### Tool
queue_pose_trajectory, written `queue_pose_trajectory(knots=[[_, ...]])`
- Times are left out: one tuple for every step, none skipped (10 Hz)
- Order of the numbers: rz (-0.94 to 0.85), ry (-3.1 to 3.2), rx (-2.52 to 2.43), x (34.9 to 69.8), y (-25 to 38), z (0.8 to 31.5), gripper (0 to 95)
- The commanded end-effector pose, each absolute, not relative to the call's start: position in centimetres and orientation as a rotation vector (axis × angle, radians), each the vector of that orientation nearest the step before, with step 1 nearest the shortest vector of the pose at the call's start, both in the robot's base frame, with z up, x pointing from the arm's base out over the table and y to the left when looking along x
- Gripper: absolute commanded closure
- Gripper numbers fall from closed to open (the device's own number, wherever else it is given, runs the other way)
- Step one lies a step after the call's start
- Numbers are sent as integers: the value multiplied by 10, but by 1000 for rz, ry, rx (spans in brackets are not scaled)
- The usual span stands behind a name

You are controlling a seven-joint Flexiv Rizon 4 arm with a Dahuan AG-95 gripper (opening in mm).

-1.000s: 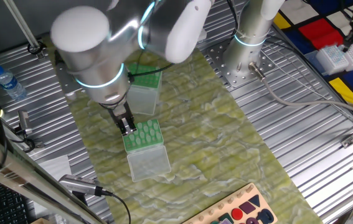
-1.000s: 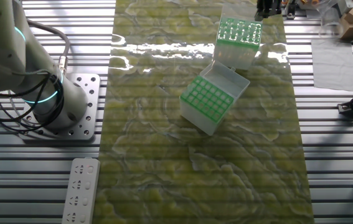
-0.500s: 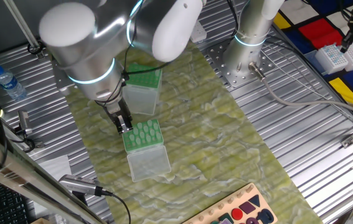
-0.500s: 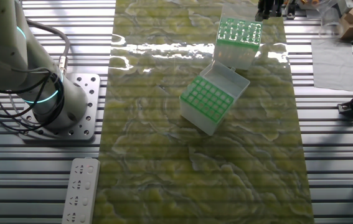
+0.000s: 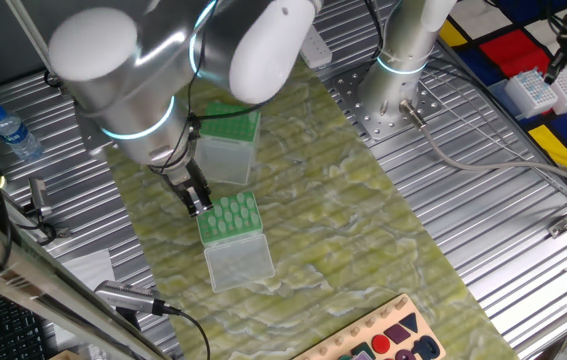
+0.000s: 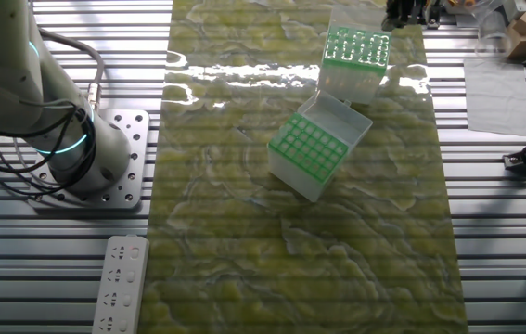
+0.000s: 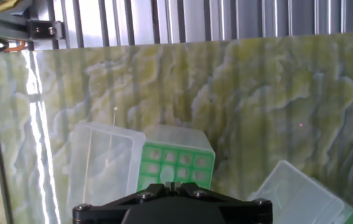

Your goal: Transfer all large pipette tips from one holder to another

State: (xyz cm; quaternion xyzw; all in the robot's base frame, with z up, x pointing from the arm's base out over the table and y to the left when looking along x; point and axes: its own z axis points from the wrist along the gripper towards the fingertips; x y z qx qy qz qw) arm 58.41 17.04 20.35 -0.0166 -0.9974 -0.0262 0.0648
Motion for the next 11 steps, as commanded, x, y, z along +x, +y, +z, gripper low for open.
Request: queue_pose_trajectory(knots=[[-85,-3023,-95,580,169,203,950],[-85,-3025,-100,580,169,203,950],[-91,-3028,-104,584,170,202,760],[-94,-3032,-109,587,172,198,760],[-94,-3041,-110,588,173,195,760],[-94,-3045,-114,590,175,191,760],[-94,-3046,-121,591,177,188,760],[-93,-3047,-122,591,177,186,760],[-92,-3050,-129,591,178,182,760],[-93,-3053,-130,591,178,179,760],[-93,-3054,-129,591,178,177,760]])
